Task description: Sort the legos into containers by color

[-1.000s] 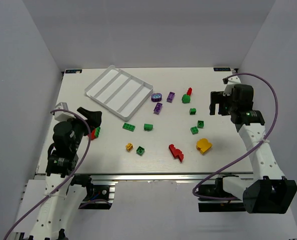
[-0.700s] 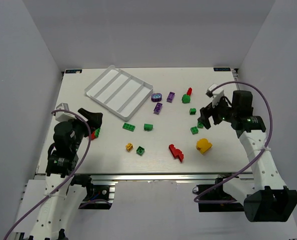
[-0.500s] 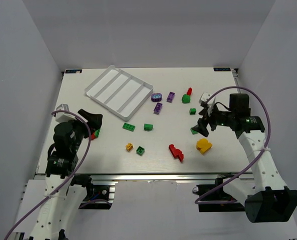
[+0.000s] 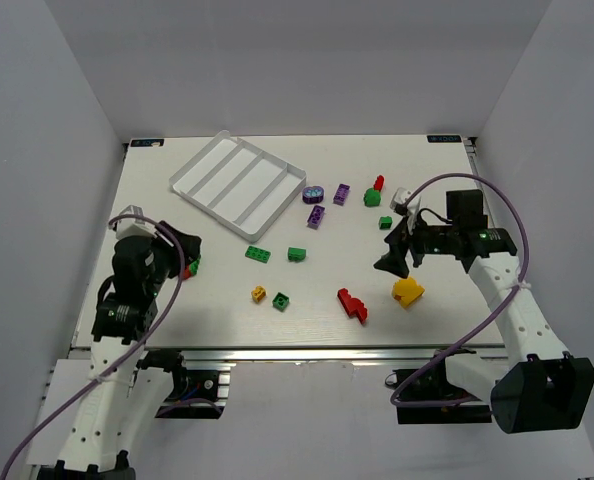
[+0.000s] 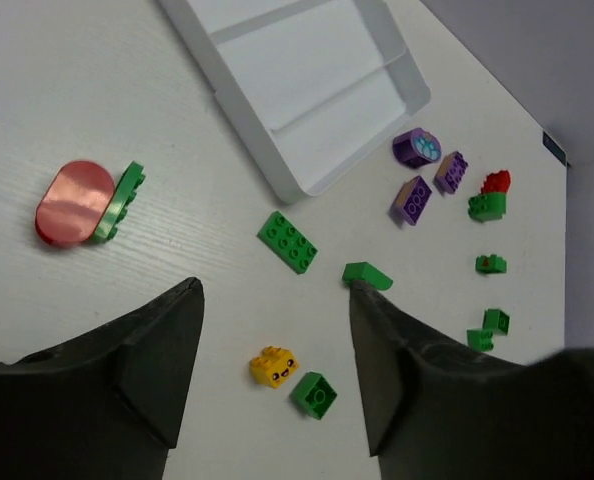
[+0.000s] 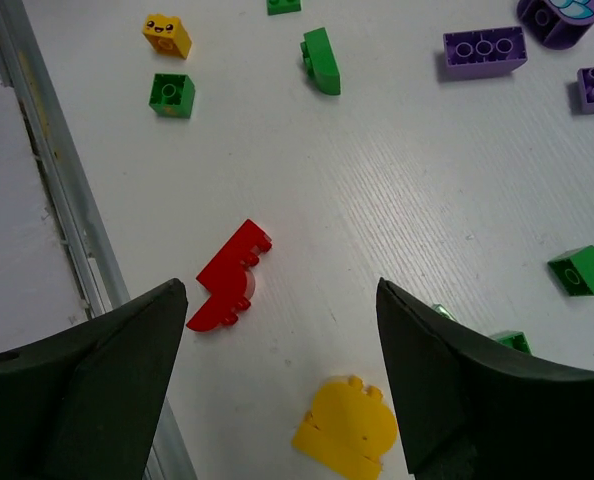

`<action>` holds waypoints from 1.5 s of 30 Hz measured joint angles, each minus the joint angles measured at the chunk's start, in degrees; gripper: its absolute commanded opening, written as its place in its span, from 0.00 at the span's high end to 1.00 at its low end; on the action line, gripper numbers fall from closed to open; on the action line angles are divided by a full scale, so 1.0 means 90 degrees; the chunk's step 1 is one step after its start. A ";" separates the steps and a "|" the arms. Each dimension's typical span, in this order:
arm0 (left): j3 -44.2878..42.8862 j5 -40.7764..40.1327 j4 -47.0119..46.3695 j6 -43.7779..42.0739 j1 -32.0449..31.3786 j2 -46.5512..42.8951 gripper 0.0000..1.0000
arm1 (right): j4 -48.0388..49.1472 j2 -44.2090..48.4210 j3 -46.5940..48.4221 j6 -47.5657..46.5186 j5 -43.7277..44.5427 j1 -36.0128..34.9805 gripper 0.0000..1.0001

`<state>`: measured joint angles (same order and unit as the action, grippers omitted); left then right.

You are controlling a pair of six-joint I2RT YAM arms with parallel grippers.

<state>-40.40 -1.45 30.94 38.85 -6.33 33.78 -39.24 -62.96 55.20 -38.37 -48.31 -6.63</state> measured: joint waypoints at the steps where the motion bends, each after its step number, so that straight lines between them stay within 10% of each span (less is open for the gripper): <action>1: -0.0117 -0.0095 0.0168 0.0029 0.0000 0.0160 0.24 | 0.0032 0.0000 -0.0024 0.0049 -0.0002 -0.0032 0.18; 4: -0.0461 -0.0357 0.0571 0.0010 0.0000 0.0702 0.06 | 0.0068 -0.0002 -0.0092 0.0138 -0.0007 -0.0061 0.18; 20: -0.1205 -0.1292 0.1375 -0.1178 0.0000 0.3801 0.02 | 0.0401 -0.1054 -0.0153 0.0381 0.0017 -0.0102 0.11; 45: -0.1299 -0.1433 0.0056 -0.3094 0.0095 0.6351 0.15 | 0.0491 -0.1559 0.0267 0.0323 0.0032 -0.0117 0.11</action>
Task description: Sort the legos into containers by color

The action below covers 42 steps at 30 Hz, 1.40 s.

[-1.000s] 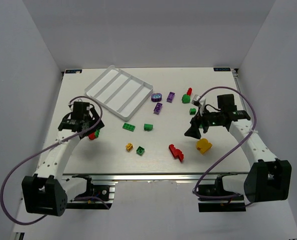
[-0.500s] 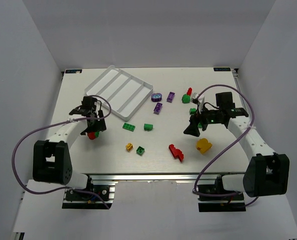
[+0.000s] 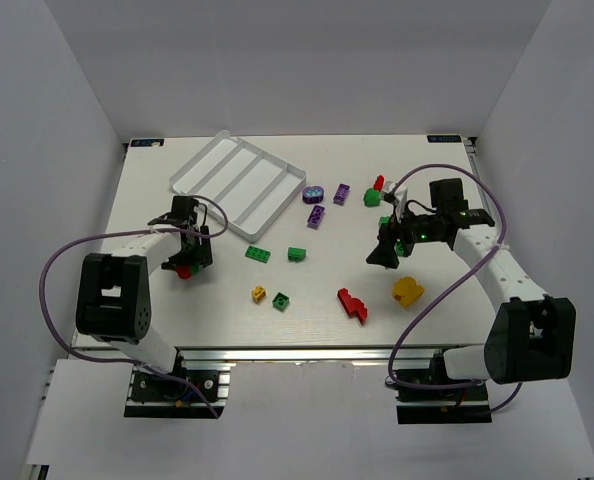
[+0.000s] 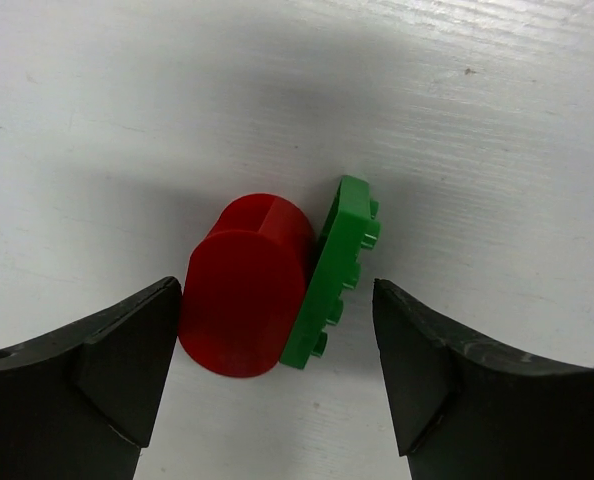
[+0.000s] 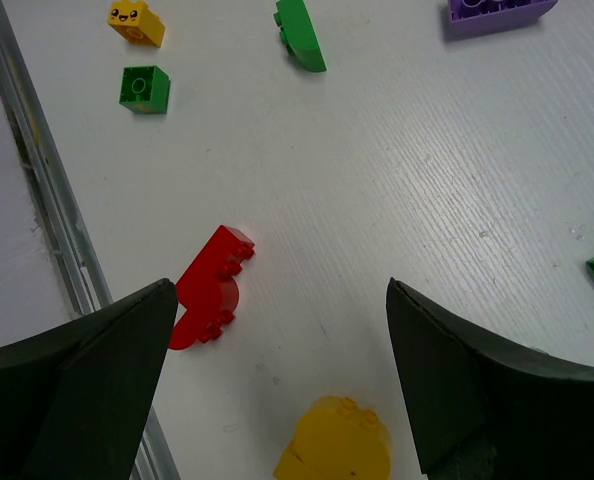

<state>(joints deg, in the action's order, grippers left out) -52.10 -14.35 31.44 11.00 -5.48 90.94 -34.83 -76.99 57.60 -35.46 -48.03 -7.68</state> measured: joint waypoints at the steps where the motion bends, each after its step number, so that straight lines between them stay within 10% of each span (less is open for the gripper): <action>1: 0.0012 0.0027 -0.0036 0.0000 0.0019 0.0070 0.16 | 0.0000 -0.0005 0.0002 0.0000 -0.0002 0.0000 0.11; 7: 0.0070 0.0182 -0.0175 0.0056 0.0078 0.0146 0.27 | 0.0000 -0.0005 0.0002 -0.0002 -0.0010 0.0000 0.11; 13: 0.0143 0.0357 -0.0282 0.0168 0.0085 0.0095 0.60 | 0.0000 -0.0005 0.0002 0.0000 -0.0012 0.0000 0.11; 21: 0.0313 0.1406 -0.0304 0.0704 0.0095 -0.0452 0.68 | 0.0000 -0.0002 0.0002 0.0070 -0.0022 -0.0002 0.11; 31: 0.1307 0.3526 -0.2584 0.4442 -0.0172 -0.3028 0.76 | 0.0959 0.0338 -0.0063 0.2375 0.0318 -0.0840 0.16; 42: 0.1795 0.2803 -0.4413 0.8352 -0.1996 -0.3308 0.86 | 0.3888 0.1190 -0.0556 0.4080 0.2548 -0.3033 0.12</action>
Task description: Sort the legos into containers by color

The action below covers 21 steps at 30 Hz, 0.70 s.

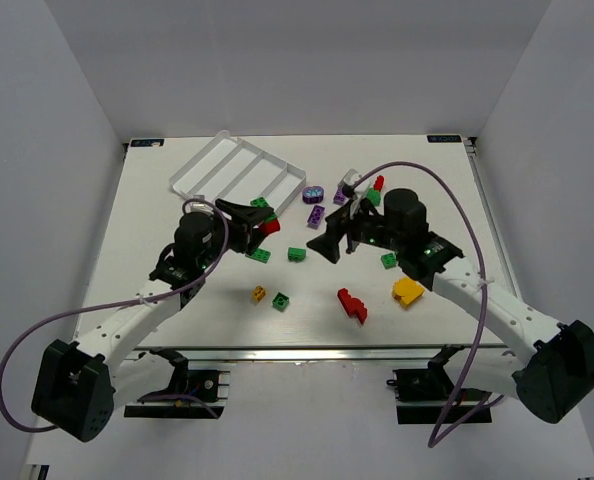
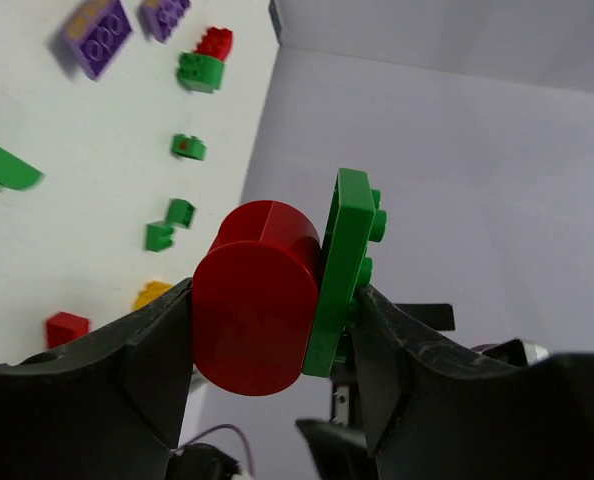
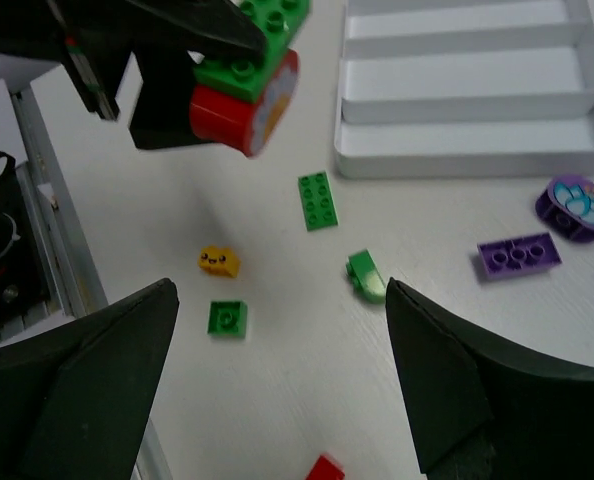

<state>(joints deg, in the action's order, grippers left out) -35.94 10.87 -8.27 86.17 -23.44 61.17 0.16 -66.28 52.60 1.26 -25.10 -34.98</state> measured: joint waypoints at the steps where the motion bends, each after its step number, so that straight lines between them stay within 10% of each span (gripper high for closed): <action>1: -0.0007 -0.0146 -0.0107 0.0231 -0.0185 0.0049 0.86 | 0.0267 -0.0012 -0.0078 0.0070 0.0180 -0.0189 0.12; 21: -0.0022 -0.2089 -0.1066 0.2176 -0.1489 0.0418 0.90 | 0.2329 -0.0605 -0.0335 0.0350 0.2771 -0.1508 0.14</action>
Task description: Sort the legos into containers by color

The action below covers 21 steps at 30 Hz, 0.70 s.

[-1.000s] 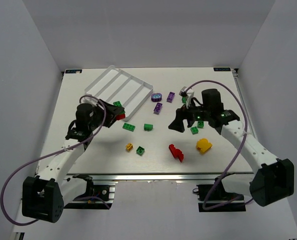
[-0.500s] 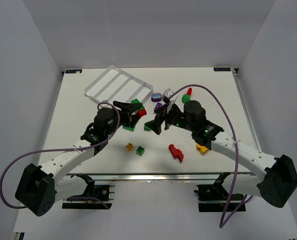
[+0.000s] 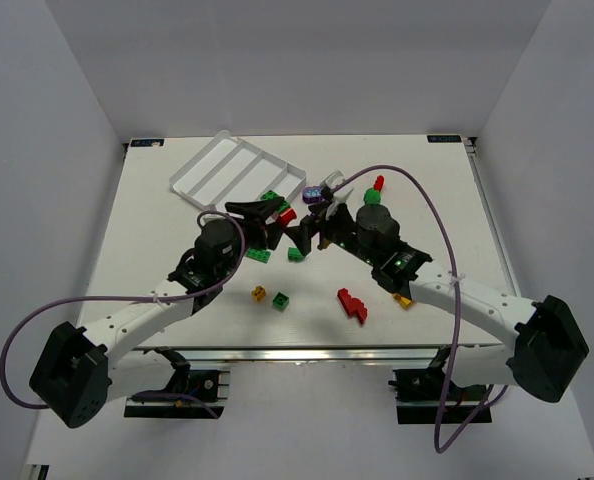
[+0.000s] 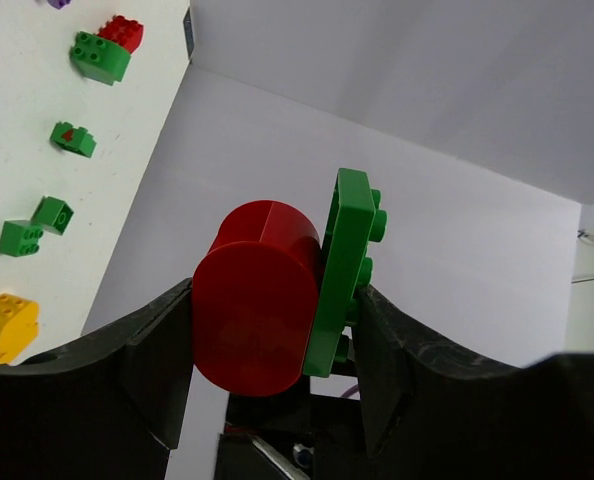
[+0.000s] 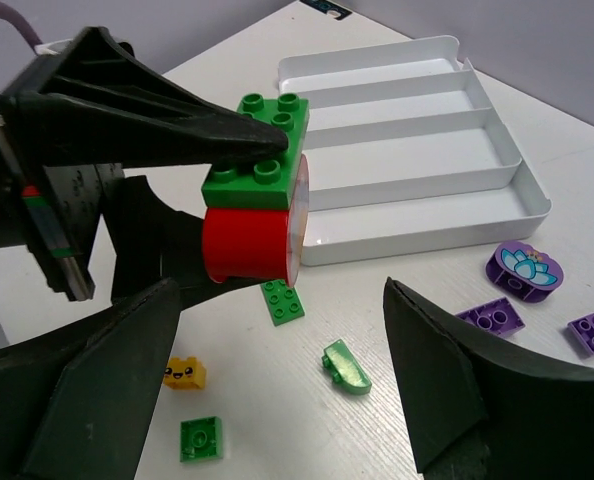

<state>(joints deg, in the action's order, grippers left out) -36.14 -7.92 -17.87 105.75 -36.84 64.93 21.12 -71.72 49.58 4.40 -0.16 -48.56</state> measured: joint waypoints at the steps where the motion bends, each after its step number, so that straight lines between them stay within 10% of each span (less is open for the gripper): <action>1: 0.0000 -0.0036 -0.0029 0.0024 -0.0017 0.0002 0.90 | 0.0015 -0.0051 0.0002 0.0002 0.0029 -0.0017 0.14; 21: 0.0155 -0.0410 -0.0306 0.0372 -0.0325 0.0000 0.92 | 0.0481 -0.0741 0.0272 0.0022 0.0121 -0.0073 0.21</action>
<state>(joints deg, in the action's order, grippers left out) -34.74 -11.62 -20.62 109.10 -39.77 64.93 25.45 -78.39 52.03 4.60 0.93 -49.21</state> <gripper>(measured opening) 0.671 0.805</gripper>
